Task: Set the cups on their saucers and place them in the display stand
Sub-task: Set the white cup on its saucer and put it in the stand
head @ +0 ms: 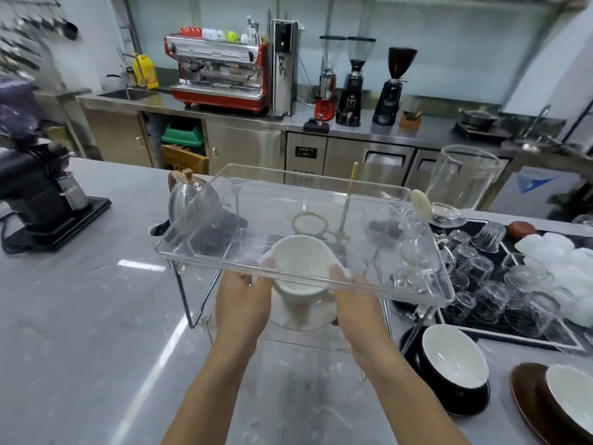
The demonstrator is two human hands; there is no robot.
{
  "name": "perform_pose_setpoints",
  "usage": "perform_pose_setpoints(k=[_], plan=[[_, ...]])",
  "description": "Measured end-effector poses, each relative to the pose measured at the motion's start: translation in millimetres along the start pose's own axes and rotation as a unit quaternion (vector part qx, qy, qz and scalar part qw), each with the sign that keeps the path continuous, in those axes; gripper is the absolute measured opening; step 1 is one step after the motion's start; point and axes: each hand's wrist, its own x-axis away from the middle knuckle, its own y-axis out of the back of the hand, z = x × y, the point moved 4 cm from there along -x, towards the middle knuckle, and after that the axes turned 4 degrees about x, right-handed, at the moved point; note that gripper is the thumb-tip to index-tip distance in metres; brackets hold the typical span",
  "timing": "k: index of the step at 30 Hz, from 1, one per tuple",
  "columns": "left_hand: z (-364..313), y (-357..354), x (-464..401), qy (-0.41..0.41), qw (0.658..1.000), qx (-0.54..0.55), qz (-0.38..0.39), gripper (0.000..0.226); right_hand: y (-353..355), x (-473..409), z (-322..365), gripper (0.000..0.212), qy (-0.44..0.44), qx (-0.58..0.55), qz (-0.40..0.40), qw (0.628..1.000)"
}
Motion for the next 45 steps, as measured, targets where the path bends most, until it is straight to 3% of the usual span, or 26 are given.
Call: perform_pose_setpoints(k=[4, 10, 14, 18, 23, 26, 29, 37, 41, 45], plan=[[2, -5, -13, 0.005, 1.0, 0.002, 0.004, 0.019, -5, -8, -4, 0.037, -0.025, -0.013, -0.003, 1.0], [7, -11, -26, 0.019, 1.0, 0.008, 0.017, 0.025, -8, -17, -12, 0.028, -0.02, -0.011, -0.009, 1.0], [18, -13, -36, 0.019, 0.999, 0.025, 0.029, 0.025, -9, -24, -17, 0.049, -0.021, 0.023, -0.021, 0.999], [21, -12, -41, 0.014, 0.999, 0.027, 0.043, 0.03, -9, -28, -22, 0.055, -0.026, 0.035, -0.033, 0.998], [17, -10, -36, 0.007, 0.999, 0.028, 0.046, 0.013, -7, -24, -11, 0.036, 0.06, 0.05, -0.084, 0.993], [19, -6, -35, -0.024, 0.999, 0.025, 0.022, 0.018, -7, -24, -12, 0.022, 0.065, 0.041, -0.085, 0.993], [20, -3, -38, -0.041, 0.999, 0.006, -0.007, 0.04, -6, -22, -7, 0.018, 0.071, 0.039, -0.099, 0.992], [4, -9, -26, -0.149, 0.987, -0.032, -0.051, 0.018, -7, -17, 8, 0.022, 0.096, 0.051, -0.142, 0.984], [-8, -4, -5, -0.209, 0.974, -0.069, -0.057, 0.018, -6, -5, 16, 0.027, 0.139, 0.129, -0.145, 0.971], [-6, 13, 32, -0.298, 0.945, -0.109, -0.076, 0.024, -11, 27, 12, 0.056, 0.189, 0.184, -0.08, 0.961]])
